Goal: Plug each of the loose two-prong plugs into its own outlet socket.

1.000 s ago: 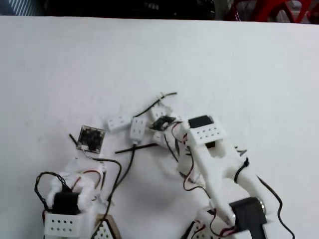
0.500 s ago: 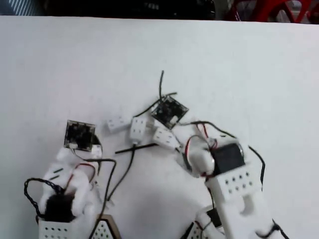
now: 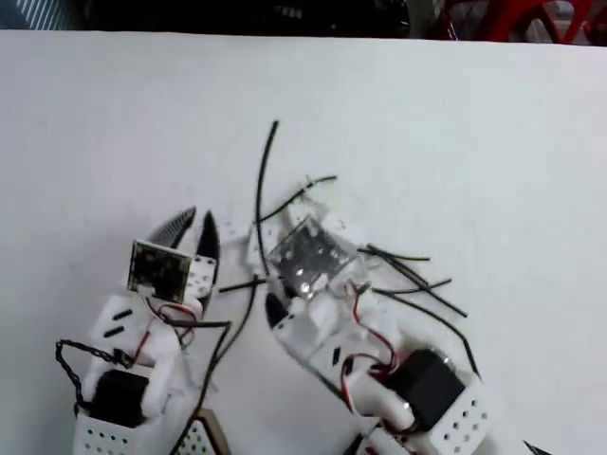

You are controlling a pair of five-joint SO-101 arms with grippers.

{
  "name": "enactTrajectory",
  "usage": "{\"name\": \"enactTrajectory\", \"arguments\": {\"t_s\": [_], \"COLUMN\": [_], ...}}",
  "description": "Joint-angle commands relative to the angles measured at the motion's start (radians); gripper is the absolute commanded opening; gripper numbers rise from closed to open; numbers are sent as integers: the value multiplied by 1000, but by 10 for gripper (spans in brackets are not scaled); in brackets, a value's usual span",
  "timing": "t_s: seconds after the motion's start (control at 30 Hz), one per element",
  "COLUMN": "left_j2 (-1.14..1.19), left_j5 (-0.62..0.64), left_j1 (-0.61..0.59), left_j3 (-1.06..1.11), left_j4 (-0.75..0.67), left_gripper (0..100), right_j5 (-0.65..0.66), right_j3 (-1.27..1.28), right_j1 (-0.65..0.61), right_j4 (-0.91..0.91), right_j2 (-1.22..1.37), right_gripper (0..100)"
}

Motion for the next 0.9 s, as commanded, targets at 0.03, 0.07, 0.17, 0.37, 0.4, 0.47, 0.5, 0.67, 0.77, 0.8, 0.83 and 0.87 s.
{"name": "enactTrajectory", "arguments": {"t_s": [0.03,0.07,0.17,0.37,0.4,0.47,0.5,0.67,0.77,0.8,0.83,0.87], "left_j2": [-10,-10,-10,-10,-10,-10,-10,-10,-10,-10,-10,-10], "left_j5": [121,120,118,118,118,118,117,31,34,34,34,34], "left_j1": [19,22,65,196,217,263,291,401,348,312,272,228], "left_j3": [-57,-58,-63,-218,-250,-292,-298,-259,-256,-258,-259,-259], "left_j4": [-28,-29,-28,124,164,224,242,264,264,264,264,264], "left_gripper": [215,218,218,218,218,218,218,218,218,218,218,218], "right_j5": [0,23,86,94,94,92,92,92,92,92,92,92], "right_j3": [94,115,178,226,227,227,227,227,227,227,227,227], "right_j1": [-96,-114,-139,-119,-107,-84,-76,-74,-74,-74,-73,-70], "right_j4": [-116,-130,-168,-188,-188,-189,-189,-189,-185,-183,-183,-183], "right_j2": [-125,-147,-203,-223,-223,-223,-223,-223,-223,-223,-223,-223], "right_gripper": [16,16,16,16,16,16,16,16,16,16,16,16]}}
